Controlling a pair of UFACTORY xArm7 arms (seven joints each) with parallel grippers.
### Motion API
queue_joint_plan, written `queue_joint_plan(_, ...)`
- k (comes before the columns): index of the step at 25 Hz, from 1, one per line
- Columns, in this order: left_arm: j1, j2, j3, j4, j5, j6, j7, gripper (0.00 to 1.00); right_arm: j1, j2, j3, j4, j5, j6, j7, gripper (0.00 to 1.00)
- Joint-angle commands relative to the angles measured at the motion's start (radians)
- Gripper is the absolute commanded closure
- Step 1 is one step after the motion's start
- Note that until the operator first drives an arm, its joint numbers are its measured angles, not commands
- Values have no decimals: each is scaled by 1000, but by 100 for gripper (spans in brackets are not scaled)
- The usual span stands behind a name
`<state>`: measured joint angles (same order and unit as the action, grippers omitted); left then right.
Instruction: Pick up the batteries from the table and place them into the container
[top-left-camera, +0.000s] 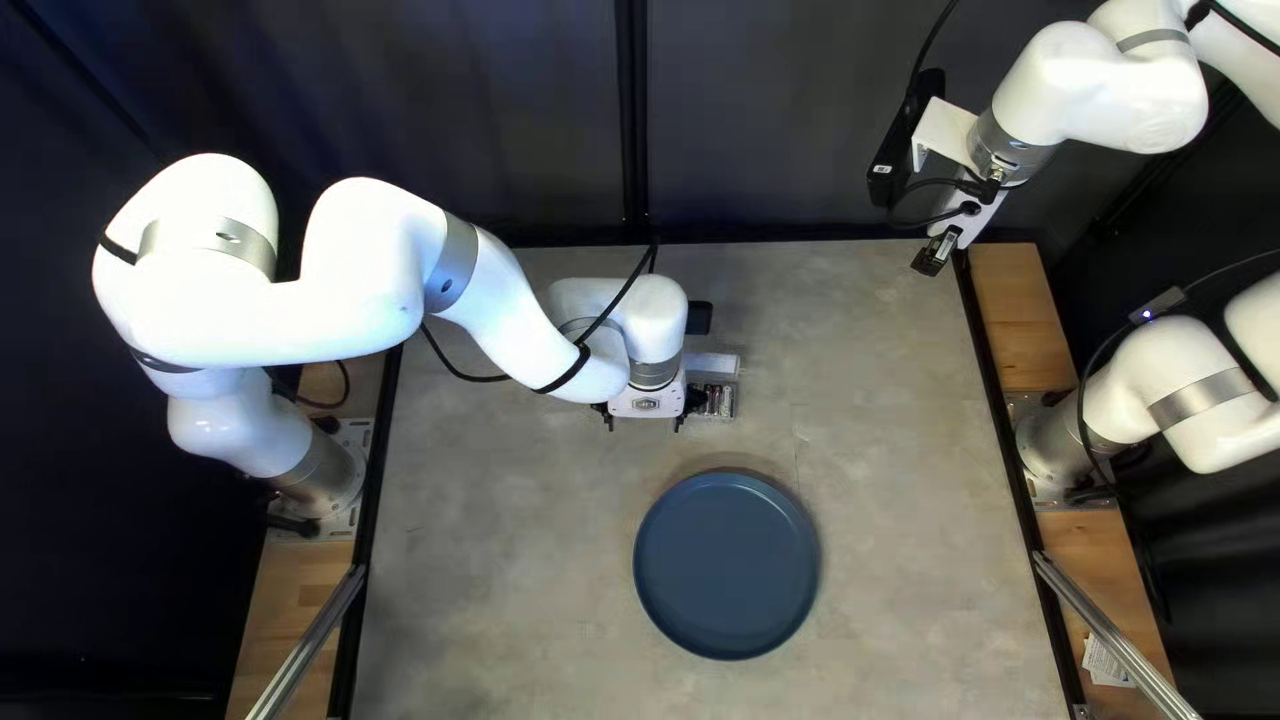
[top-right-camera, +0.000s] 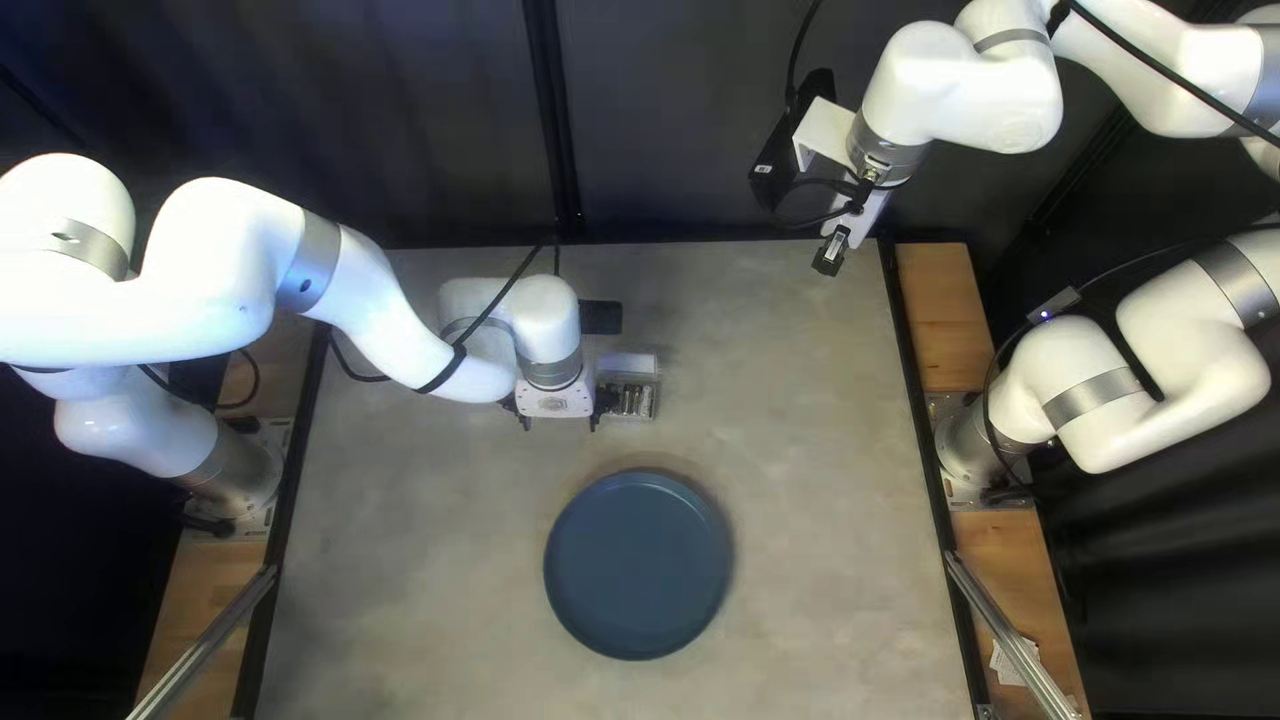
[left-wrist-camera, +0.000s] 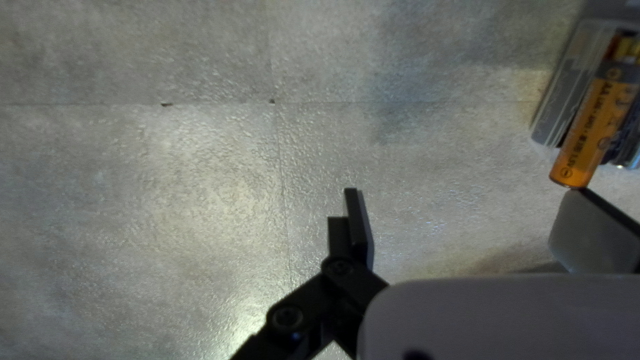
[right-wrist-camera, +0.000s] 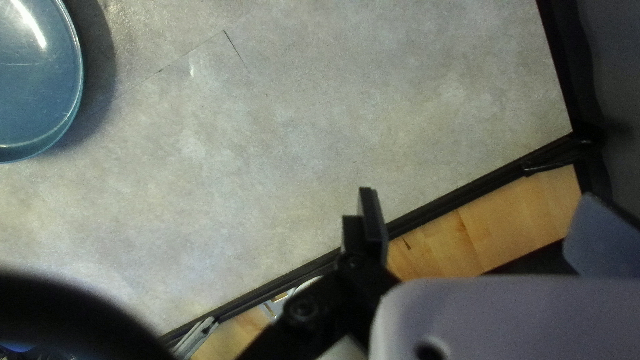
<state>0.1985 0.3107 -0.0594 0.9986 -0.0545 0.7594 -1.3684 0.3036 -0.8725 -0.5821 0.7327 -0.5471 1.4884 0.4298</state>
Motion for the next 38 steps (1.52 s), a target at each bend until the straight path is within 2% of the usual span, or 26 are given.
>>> queue_joint_plan(1,-10,-3,1,5,11,6,-19,0,0,0,0,0,0,0,0,0)
queue_joint_plan(9,-22,-46,5,-27,28,5,-54,0,0,0,0,0,0,0,0,0)
queue_joint_plan(13,-9,-70,14,-54,25,-12,-43,0,0,0,0,0,0,0,0,0)
queue_joint_plan(27,15,-56,29,-72,21,-71,-21,0,0,0,0,0,0,0,0,0)
queue_joint_plan(38,9,-63,31,-80,33,-92,-33,0,0,0,0,0,0,0,0,0)
